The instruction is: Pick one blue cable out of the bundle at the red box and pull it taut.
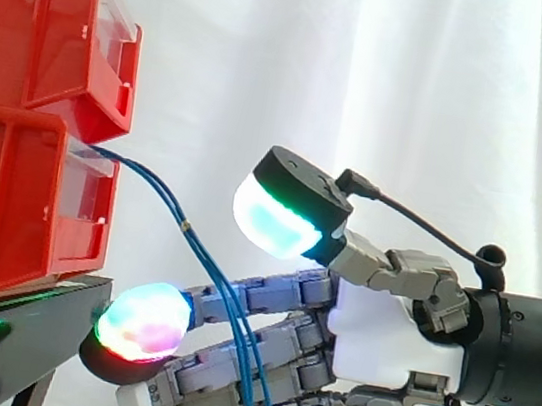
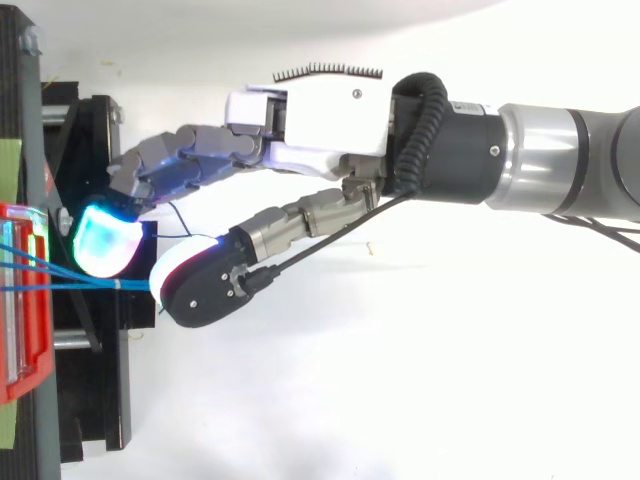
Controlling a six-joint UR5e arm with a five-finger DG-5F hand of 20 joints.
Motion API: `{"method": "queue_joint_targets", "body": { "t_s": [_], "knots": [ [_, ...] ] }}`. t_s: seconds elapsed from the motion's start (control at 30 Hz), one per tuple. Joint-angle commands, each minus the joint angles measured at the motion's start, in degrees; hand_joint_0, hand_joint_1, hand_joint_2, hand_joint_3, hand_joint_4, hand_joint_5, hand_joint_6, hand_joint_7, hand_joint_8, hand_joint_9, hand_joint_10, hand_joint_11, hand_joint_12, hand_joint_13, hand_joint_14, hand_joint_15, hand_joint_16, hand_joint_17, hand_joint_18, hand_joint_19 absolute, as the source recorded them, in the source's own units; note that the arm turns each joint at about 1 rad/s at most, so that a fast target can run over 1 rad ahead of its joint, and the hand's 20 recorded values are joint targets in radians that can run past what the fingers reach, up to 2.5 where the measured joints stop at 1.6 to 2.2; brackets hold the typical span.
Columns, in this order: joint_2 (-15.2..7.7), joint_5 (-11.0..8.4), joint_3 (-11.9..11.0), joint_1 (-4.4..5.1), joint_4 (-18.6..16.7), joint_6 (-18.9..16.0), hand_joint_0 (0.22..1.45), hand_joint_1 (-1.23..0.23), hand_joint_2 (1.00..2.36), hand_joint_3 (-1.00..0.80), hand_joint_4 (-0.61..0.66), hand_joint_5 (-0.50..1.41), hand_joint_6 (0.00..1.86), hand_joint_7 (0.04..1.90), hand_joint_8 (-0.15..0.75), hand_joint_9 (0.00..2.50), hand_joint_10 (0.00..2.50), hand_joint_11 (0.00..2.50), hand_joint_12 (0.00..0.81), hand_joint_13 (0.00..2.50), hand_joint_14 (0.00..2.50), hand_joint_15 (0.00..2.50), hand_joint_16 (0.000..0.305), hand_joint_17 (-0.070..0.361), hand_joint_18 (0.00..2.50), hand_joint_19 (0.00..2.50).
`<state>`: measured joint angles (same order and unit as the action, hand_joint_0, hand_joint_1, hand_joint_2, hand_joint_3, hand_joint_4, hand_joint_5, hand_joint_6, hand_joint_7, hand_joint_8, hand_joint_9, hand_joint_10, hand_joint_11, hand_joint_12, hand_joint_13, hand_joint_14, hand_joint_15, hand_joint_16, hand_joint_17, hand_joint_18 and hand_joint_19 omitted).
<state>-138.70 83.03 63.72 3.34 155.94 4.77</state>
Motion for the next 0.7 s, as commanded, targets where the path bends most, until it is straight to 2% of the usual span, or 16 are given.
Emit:
{"method": "queue_joint_targets", "body": {
  "t_s": [0.0, 0.37, 0.53, 0.67],
  "knots": [
    [0.0, 0.64, 0.0, 0.00, 0.2, 0.2, 0.52, -0.60, 1.00, -0.50, 0.43, -0.13, 0.50, 0.84, 0.373, 0.57, 0.00, 0.13, 0.384, 0.24, 0.00, 0.06, 0.057, 0.128, 0.24, 0.19],
    [0.2, 1.08, -0.6, 0.00, 0.2, 0.3, 0.56, -0.67, 1.00, -0.50, 0.33, -0.11, 0.50, 1.04, 0.372, 0.63, 0.00, 0.17, 0.371, 0.29, 0.00, 0.06, 0.054, 0.122, 0.28, 0.20],
    [0.2, 0.90, -2.0, 0.09, 0.7, 0.6, 0.58, -0.69, 1.00, -0.50, 0.30, -0.10, 0.50, 1.11, 0.370, 0.65, 0.00, 0.18, 0.367, 0.32, 0.00, 0.06, 0.054, 0.121, 0.30, 0.20],
    [0.3, 1.08, -3.4, 0.00, 2.4, 0.6, 0.59, -0.70, 1.00, -0.48, 0.29, -0.09, 0.50, 1.14, 0.368, 0.66, 0.00, 0.18, 0.367, 0.32, 0.00, 0.07, 0.053, 0.119, 0.31, 0.21]
  ]
}}
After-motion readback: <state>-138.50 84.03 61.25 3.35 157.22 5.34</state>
